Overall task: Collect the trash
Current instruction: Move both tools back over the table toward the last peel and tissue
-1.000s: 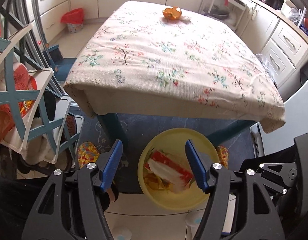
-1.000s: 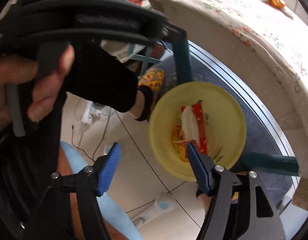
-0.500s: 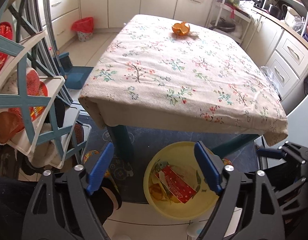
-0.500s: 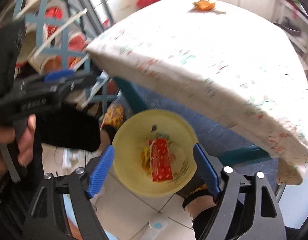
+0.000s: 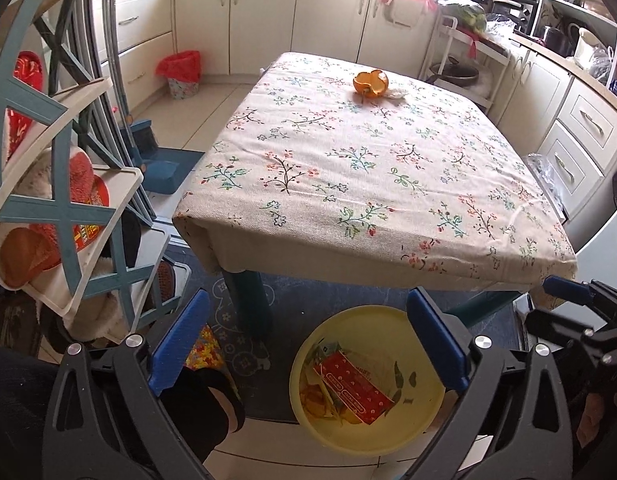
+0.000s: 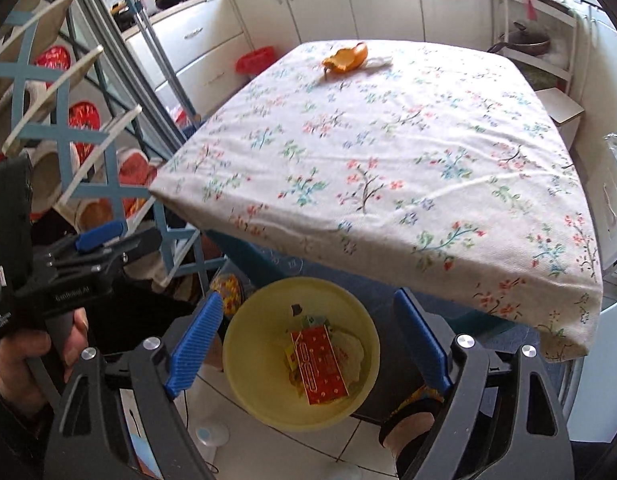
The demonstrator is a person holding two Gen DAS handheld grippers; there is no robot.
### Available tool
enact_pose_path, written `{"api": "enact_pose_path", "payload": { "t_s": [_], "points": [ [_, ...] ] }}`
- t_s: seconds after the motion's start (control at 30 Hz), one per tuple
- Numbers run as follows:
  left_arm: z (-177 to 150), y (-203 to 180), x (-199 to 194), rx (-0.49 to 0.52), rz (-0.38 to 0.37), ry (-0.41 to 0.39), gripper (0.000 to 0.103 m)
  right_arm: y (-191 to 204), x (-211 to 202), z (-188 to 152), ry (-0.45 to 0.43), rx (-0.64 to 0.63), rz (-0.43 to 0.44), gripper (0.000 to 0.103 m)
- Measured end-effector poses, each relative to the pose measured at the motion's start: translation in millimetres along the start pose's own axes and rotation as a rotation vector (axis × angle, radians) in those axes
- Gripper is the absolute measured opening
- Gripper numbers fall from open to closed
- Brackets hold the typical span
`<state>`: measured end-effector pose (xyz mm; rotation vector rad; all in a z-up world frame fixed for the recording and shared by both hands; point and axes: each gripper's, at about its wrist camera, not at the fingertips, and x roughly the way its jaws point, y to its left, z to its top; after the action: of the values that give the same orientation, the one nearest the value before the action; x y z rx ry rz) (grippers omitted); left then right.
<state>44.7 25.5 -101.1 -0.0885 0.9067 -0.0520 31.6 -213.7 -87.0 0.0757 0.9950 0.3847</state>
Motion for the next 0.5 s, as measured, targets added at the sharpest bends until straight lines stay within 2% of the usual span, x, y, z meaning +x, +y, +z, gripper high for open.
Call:
{"api": "enact_pose_path", "payload": {
  "t_s": [0.27, 0.5],
  "points": [
    [0, 0, 3, -0.005, 0.004, 0.010, 0.095, -7, -11, 4, -0.073, 0.034, -0.019, 0.084],
    [-2, -2, 7, 0.003, 0.004, 0.022, 0.095, -8, -16, 5, -0.101, 0.043, -0.035, 0.084]
  ]
}}
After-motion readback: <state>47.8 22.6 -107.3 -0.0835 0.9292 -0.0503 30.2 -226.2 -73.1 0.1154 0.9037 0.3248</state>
